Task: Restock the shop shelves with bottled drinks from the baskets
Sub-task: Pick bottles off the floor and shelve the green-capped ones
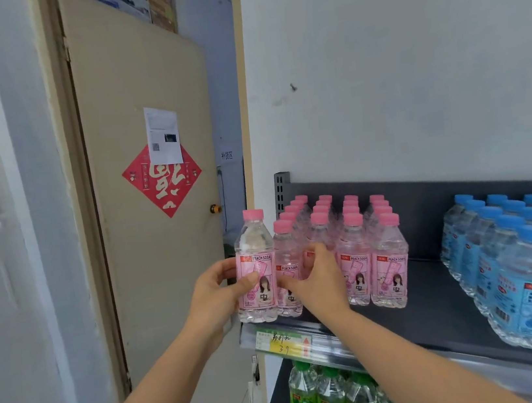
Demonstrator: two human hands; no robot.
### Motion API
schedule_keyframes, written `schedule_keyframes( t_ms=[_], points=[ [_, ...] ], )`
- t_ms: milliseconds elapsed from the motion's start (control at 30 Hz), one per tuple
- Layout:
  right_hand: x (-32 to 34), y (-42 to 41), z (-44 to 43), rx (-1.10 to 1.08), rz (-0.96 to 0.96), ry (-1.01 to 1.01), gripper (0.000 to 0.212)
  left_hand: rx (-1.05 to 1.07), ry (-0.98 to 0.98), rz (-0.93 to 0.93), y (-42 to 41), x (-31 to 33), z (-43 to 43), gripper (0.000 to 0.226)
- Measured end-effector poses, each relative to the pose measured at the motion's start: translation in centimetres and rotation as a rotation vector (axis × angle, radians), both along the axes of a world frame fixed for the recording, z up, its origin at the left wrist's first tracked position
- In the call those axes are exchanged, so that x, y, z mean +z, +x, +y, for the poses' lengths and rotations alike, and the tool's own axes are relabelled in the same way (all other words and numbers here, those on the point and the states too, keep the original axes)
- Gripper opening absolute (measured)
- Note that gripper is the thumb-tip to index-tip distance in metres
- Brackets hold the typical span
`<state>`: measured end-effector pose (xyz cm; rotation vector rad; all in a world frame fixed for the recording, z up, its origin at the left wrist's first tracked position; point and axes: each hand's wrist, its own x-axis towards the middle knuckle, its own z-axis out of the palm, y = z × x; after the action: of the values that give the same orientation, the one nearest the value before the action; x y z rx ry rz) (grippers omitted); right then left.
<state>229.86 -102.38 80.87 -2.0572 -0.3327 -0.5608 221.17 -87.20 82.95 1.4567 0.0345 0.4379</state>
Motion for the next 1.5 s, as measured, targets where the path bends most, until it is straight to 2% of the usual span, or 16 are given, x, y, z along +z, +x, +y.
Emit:
schedule_keyframes(
  t_ms=[67, 133, 200, 300, 500, 600, 700, 833, 967, 1067, 1333, 1500],
  points=[
    [0.8, -0.8, -0.6, -0.012, -0.043, 0.116, 0.045, -0.006, 0.019, -0.005, 0.1, 0.0, -0.2, 0.027],
    [2.1, -1.8, -1.1, 0.064, -0.073, 0.293, 0.019, -0.015, 0.042, -0.013, 0.4, 0.0, -0.4, 0.027],
    [3.4, -2.9, -1.4, 0.197, -0.062, 0.374, 0.032, -0.03, 0.045, -0.028, 0.5, 0.1, -1.0, 0.028],
    [4.4, -3.9, -1.6, 0.291, 0.007, 0.277, 0.052, -0.057, 0.043, -0.063, 0.6, 0.3, -2.3, 0.033],
    [5.0, -4.0, -3.6, 0.207, -0.008, 0.237, 0.055, -0.131, 0.115, -0.111, 1.1, 0.1, -3.2, 0.047],
    [5.5, -4.3, -5.1, 0.181, -0.022, 0.237, 0.05, -0.041, 0.232, -0.127, 2.1, 0.0, -2.7, 0.048],
    [5.4, -3.8, -6.2, 0.136, 0.011, 0.216, 0.056, 0.062, 0.368, -0.055, 3.4, -0.5, -2.0, 0.053],
    [4.5, -2.7, -6.8, 0.095, 0.081, 0.191, 0.064, 0.013, 0.437, 0.058, 5.2, -1.6, -1.3, 0.077],
    [3.1, -1.9, -6.5, 0.102, 0.144, 0.187, 0.068, -0.034, 0.47, 0.109, 6.4, -2.1, -0.9, 0.086],
    [2.6, -1.6, -6.1, 0.096, 0.148, 0.203, 0.068, -0.067, 0.482, 0.119, 6.9, -2.1, -0.8, 0.084],
    [1.9, -1.5, -5.2, 0.05, 0.089, 0.164, 0.07, -0.147, 0.481, 0.103, 7.9, -2.5, -0.7, 0.059],
    [1.4, -1.5, -5.5, 0.05, 0.119, 0.089, 0.08, -0.207, 0.454, 0.08, 7.9, -2.6, -0.4, 0.055]
  ],
)
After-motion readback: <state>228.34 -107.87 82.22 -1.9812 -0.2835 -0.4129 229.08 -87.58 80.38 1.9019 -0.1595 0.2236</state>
